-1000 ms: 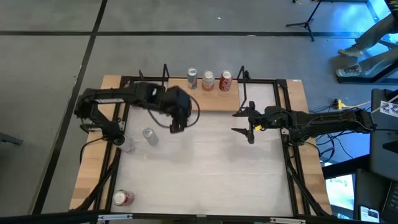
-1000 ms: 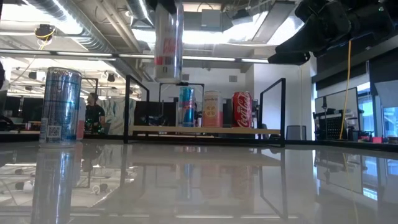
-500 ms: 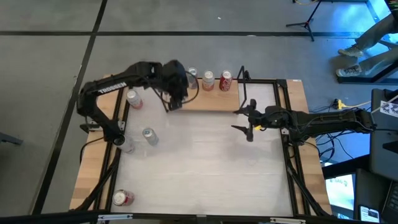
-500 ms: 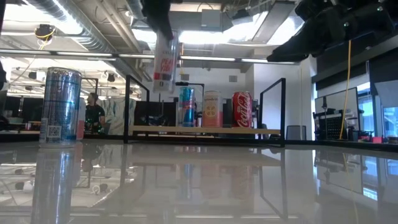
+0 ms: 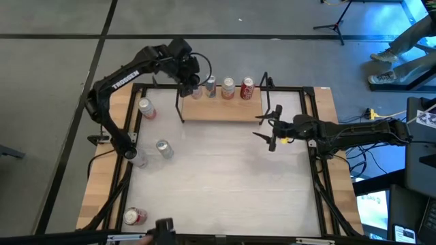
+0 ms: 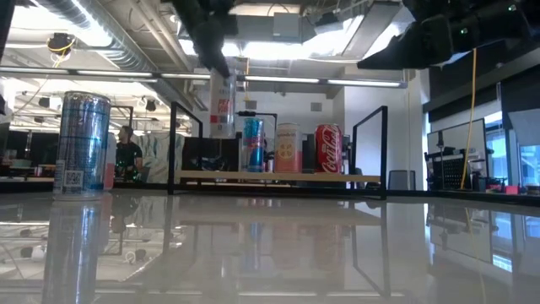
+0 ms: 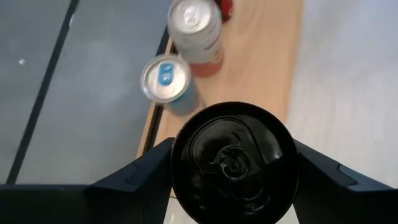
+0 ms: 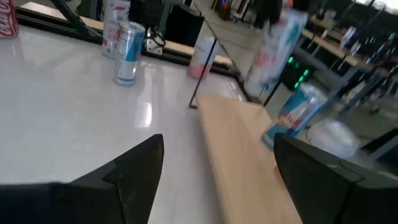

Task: Place canned beverage on shelf
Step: Put the right white pink soda can on the shelf

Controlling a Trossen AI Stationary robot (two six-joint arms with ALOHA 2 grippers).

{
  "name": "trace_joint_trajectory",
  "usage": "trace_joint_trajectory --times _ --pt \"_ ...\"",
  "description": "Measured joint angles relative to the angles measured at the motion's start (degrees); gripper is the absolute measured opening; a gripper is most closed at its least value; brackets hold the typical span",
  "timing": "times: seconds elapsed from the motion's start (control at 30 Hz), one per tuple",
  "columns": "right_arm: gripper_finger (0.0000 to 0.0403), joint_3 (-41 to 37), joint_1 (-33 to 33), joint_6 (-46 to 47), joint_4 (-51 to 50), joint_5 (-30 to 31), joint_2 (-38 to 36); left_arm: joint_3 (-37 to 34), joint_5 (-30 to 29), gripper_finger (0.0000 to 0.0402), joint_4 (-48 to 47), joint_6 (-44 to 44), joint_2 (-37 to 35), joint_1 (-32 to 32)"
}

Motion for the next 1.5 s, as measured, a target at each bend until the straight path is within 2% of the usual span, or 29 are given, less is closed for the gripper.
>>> trace_joint_trajectory --times 0.2,0.33,0.47,0.73,1.3,1.5 --pt "0.0301 0.0 0.0 -5.07 2.83 -0.02 0.0 0.0 1.34 0.0236 0.59 4.76 3.66 4.95" --pt "0.0301 0.0 0.0 -7.04 3.2 -0.04 0.28 0.0 6.08 0.0236 2.22 5.42 5.73 7.72" --pt "0.0301 0.0 0.0 -7.75 4.14 -0.06 0.64 -0.02 7.19 0.0236 2.33 5.59 8.48 9.23" --pt "0.0301 0.0 0.0 -8.9 4.87 -0.08 0.66 -0.02 7.39 0.0239 3.34 8.2 11.52 9.66" --pt "0.0301 0.0 0.0 -8.67 3.86 -0.11 0.66 -2.19 12.05 0.0243 5.15 11.57 11.46 11.24" --pt "0.0301 0.0 0.0 -8.66 3.92 -0.13 0.66 -2.21 11.6 0.0243 5.4 11.61 11.46 11.28"
